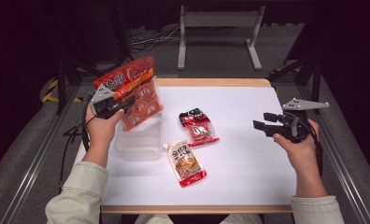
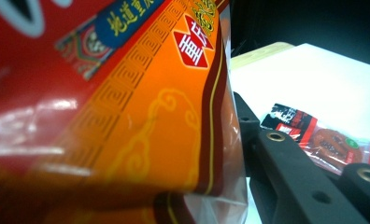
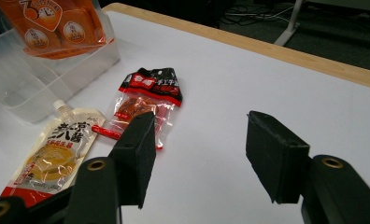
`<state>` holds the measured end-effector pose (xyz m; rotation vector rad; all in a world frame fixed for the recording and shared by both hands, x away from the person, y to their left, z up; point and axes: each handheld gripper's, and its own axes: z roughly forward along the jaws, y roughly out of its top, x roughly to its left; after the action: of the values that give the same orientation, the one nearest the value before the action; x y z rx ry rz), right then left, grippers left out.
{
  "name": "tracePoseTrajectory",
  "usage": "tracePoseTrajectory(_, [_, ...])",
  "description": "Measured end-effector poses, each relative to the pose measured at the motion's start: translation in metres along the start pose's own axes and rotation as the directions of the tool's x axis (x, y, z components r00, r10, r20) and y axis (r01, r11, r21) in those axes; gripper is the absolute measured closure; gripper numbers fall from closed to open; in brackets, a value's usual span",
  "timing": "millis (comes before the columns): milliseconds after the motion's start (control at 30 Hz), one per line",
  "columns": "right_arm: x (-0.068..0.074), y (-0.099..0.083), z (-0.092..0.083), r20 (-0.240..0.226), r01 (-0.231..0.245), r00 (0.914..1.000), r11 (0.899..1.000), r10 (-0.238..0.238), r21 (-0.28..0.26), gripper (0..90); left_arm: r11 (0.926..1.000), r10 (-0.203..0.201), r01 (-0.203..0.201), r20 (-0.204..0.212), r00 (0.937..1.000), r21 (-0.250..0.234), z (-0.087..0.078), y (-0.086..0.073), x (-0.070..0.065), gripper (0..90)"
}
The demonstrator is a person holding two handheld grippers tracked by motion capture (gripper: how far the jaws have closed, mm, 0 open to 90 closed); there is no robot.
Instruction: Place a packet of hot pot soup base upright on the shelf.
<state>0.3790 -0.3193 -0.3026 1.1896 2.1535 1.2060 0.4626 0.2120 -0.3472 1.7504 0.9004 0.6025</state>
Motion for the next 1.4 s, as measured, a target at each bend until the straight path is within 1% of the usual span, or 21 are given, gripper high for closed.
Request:
tracePoseTrajectory(133, [0.001, 0.000, 0.001, -0.002, 0.003, 1.0000, 1.000, -0.003, 0.002, 43.3, 0.9999, -0.008, 0.008, -0.012, 0.9999, 0.007, 0.000, -0.001, 0.000, 70.9])
tracePoseTrajectory(200, [0.001, 0.000, 0.001, -0.003, 0.005, 1.0000, 1.000, -0.005, 0.002, 43.2, 0.9998, -0.001, 0.002, -0.031, 0.9995, 0.020, 0.000, -0.001, -0.003, 70.9])
tracePoseTrajectory(267, [0.001, 0.000, 0.002, -0.002, 0.004, 1.0000, 1.000, -0.004, 0.003, 43.2, 0.9946, 0.053, -0.046, -0.066, 0.9964, 0.093, 0.005, -0.001, -0.007, 71.0])
tracePoseTrajectory(300, [0.001, 0.000, 0.002, -0.004, 0.006, 1.0000, 1.000, -0.006, 0.004, 43.2, 0.9899, 0.075, -0.066, -0.065, 0.9951, 0.125, 0.011, -0.005, -0.009, 71.0])
tracePoseTrajectory(367, [0.002, 0.000, 0.002, -0.005, 0.006, 1.0000, 1.000, -0.006, 0.002, 43.2, 0.9930, 0.040, -0.036, -0.031, 0.9987, 0.112, 0.016, -0.009, -0.009, 71.0])
tracePoseTrajectory(433, [0.001, 0.000, 0.001, -0.004, 0.010, 0.9999, 1.000, -0.010, 0.001, 43.2, 0.9930, 0.043, -0.039, -0.036, 0.9984, 0.112, 0.018, -0.009, -0.009, 71.0])
tracePoseTrajectory(500, [0.001, 0.000, 0.001, -0.003, 0.007, 1.0000, 1.000, -0.007, 0.002, 43.2, 0.9933, 0.032, -0.030, -0.017, 0.9993, 0.112, 0.018, -0.009, -0.005, 70.9])
tracePoseTrajectory(633, [0.001, -0.001, 0.002, -0.006, 0.001, 1.0000, 1.000, -0.001, 0.006, 43.2, 0.9934, -0.014, 0.013, 0.006, 0.9999, 0.114, 0.018, -0.013, 0.005, 70.8])
tracePoseTrajectory(667, [0.001, -0.001, 0.002, -0.007, 0.005, 1.0000, 1.000, -0.005, 0.008, 43.2, 0.9934, -0.014, 0.013, 0.006, 0.9999, 0.114, 0.018, -0.013, 0.005, 70.8])
tracePoseTrajectory(733, [0.002, -0.001, 0.002, -0.010, 0.004, 0.9999, 1.000, -0.004, 0.009, 43.2, 0.9930, -0.038, 0.036, 0.016, 0.9992, 0.112, 0.018, -0.016, 0.012, 70.6])
tracePoseTrajectory(867, [0.004, 0.000, 0.005, -0.014, 0.007, 0.9999, 1.000, -0.007, 0.013, 43.2, 0.9911, -0.075, 0.073, 0.020, 0.9969, 0.111, 0.019, -0.018, 0.017, 70.0])
tracePoseTrajectory(967, [0.004, -0.001, 0.008, -0.019, 0.004, 0.9998, 1.000, -0.003, 0.021, 43.3, 0.9909, -0.084, 0.082, 0.008, 0.9965, 0.107, 0.019, -0.018, 0.018, 68.9])
tracePoseTrajectory(1033, [0.003, -0.001, 0.009, -0.020, 0.008, 0.9998, 1.000, -0.007, 0.021, 43.3, 0.9893, -0.106, 0.106, -0.007, 0.9944, 0.100, 0.019, -0.018, 0.017, 62.8])
tracePoseTrajectory(1067, [0.003, -0.001, 0.009, -0.020, 0.007, 0.9998, 1.000, -0.006, 0.022, 43.3, 0.9851, -0.140, 0.141, -0.015, 0.9901, 0.099, 0.018, -0.018, 0.017, 56.6])
tracePoseTrajectory(1100, [0.002, -0.002, 0.009, -0.021, 0.005, 0.9998, 1.000, -0.005, 0.023, 43.2, 0.9794, -0.187, 0.188, -0.019, 0.9822, 0.074, 0.016, -0.019, 0.016, 50.2])
tracePoseTrajectory(1133, [0.002, -0.002, 0.009, -0.022, 0.001, 0.9997, 1.000, -0.001, 0.024, 43.2, 0.9766, -0.205, 0.206, -0.019, 0.9785, 0.062, 0.015, -0.019, 0.016, 42.3])
tracePoseTrajectory(1167, [0.002, -0.002, 0.009, -0.022, 0.001, 0.9997, 1.000, -0.001, 0.024, 43.2, 0.9766, -0.205, 0.206, -0.019, 0.9785, 0.062, 0.015, -0.019, 0.016, 34.9])
tracePoseTrajectory(1200, [0.001, -0.002, 0.008, -0.022, -0.005, 0.9997, 1.000, 0.005, 0.024, 43.0, 0.9726, -0.225, 0.226, -0.033, 0.9739, 0.054, 0.015, -0.021, 0.015, 27.9])
tracePoseTrajectory(1233, [0.001, -0.002, 0.008, -0.022, -0.005, 0.9997, 1.000, 0.005, 0.024, 43.0, 0.9720, -0.227, 0.229, -0.039, 0.9731, 0.052, 0.015, -0.021, 0.014, 27.9])
tracePoseTrajectory(1333, [0.000, -0.002, 0.008, -0.022, -0.004, 0.9998, 1.000, 0.005, 0.018, 42.7, 0.9697, -0.236, 0.239, -0.061, 0.9698, 0.049, 0.010, -0.024, 0.011, 18.0])
tracePoseTrajectory(1400, [0.000, -0.002, 0.006, -0.025, -0.007, 0.9997, 1.000, 0.008, 0.016, 42.4, 0.9718, -0.231, 0.233, -0.064, 0.9709, 0.036, 0.003, -0.023, 0.008, 17.2])
